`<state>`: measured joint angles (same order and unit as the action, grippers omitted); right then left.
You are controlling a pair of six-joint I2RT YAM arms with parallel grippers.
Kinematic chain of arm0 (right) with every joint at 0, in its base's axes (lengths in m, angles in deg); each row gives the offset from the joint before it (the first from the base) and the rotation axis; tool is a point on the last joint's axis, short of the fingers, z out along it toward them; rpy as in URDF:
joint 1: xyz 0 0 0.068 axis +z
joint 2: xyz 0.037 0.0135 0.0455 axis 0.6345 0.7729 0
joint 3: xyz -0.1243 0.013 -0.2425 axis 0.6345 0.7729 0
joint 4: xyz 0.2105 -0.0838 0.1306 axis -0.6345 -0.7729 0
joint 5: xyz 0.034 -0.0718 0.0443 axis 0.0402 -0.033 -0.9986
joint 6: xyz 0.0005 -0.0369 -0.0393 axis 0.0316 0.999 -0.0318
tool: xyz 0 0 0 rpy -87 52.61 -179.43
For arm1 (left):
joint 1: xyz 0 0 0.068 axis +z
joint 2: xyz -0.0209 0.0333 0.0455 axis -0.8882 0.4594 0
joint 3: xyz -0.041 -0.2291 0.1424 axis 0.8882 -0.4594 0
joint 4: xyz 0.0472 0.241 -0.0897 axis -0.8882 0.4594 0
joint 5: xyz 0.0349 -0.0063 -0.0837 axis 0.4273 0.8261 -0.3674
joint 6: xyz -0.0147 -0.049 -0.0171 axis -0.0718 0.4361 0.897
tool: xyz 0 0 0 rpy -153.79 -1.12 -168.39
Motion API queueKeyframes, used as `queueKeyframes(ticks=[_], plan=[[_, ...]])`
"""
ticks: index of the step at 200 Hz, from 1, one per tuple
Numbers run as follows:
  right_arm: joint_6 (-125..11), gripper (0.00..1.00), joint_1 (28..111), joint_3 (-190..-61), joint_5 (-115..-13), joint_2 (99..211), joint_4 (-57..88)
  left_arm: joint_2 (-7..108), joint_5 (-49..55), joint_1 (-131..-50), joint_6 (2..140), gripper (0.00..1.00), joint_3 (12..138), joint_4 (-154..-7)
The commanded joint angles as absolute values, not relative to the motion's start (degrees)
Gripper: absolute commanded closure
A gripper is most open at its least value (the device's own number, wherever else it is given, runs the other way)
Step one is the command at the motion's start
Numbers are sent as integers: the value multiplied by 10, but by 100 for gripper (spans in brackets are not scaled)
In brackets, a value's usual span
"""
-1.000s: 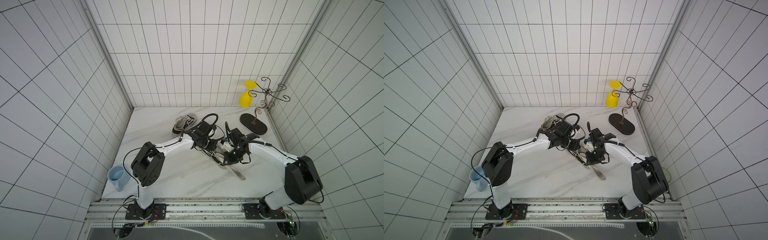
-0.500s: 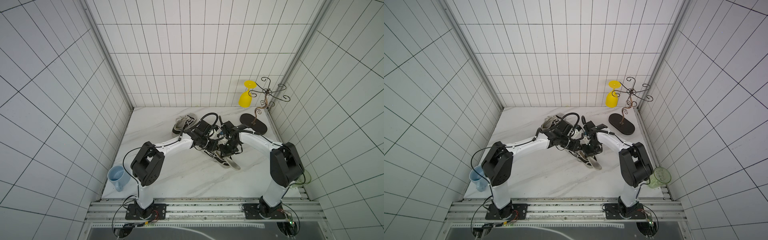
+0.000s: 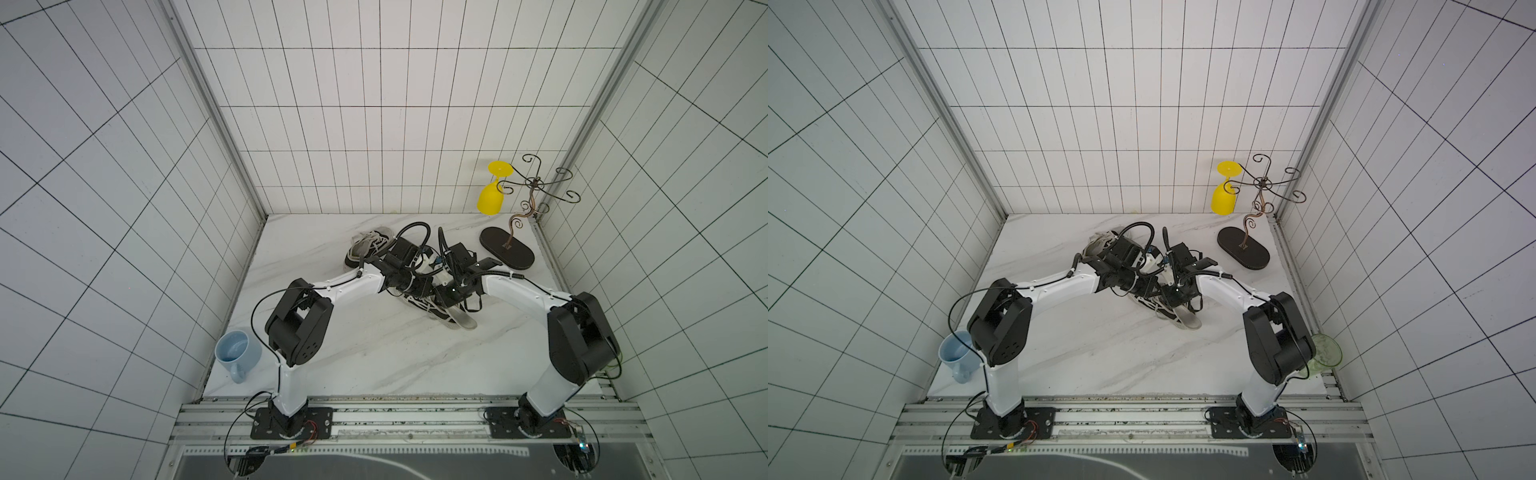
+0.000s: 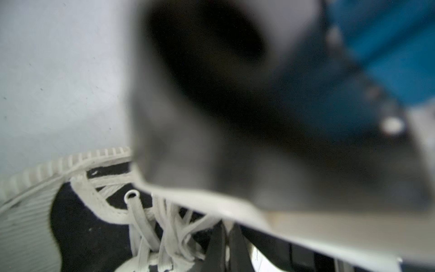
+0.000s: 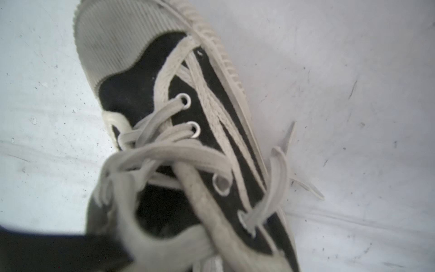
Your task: Insert the insole into the shoe
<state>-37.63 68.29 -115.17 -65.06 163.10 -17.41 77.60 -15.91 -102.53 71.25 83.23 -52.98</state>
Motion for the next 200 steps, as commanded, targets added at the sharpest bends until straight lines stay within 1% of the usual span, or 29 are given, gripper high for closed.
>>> queueKeyframes(ticks=[1, 13, 17, 26, 35, 59, 99, 118, 144, 176, 200], plan=[[-318, 74, 694, -1120, -701, 1629, -37, 786, -221, -1035, 717, 100, 827, -571], [-327, 69, 694, -1116, -713, 1627, -13, 787, -209, -1034, 718, 100, 830, -565], [-332, 66, 694, -1117, -717, 1625, -11, 786, -202, -1033, 720, 100, 830, -564], [-339, 53, 694, -1122, -720, 1621, -20, 786, -182, -1029, 726, 100, 829, -559], [-348, 48, 694, -1122, -711, 1614, -30, 785, -169, -1023, 734, 100, 823, -561], [-374, 39, 691, -1091, -701, 1582, -53, 780, -144, -1009, 757, 100, 802, -578], [-397, 30, 686, -1076, -701, 1540, -82, 778, -136, -1003, 760, 100, 784, -596], [-399, 28, 678, -1076, -697, 1519, -103, 780, -117, -1000, 759, 100, 786, -593], [-408, 27, 667, -1074, -710, 1497, -142, 780, -107, -995, 765, 100, 782, -598], [-477, 31, 639, -1075, -704, 1469, -221, 773, -106, -994, 773, 100, 776, -607], [-507, 32, 624, -1065, -692, 1457, -275, 770, -103, -995, 776, 100, 776, -608]])
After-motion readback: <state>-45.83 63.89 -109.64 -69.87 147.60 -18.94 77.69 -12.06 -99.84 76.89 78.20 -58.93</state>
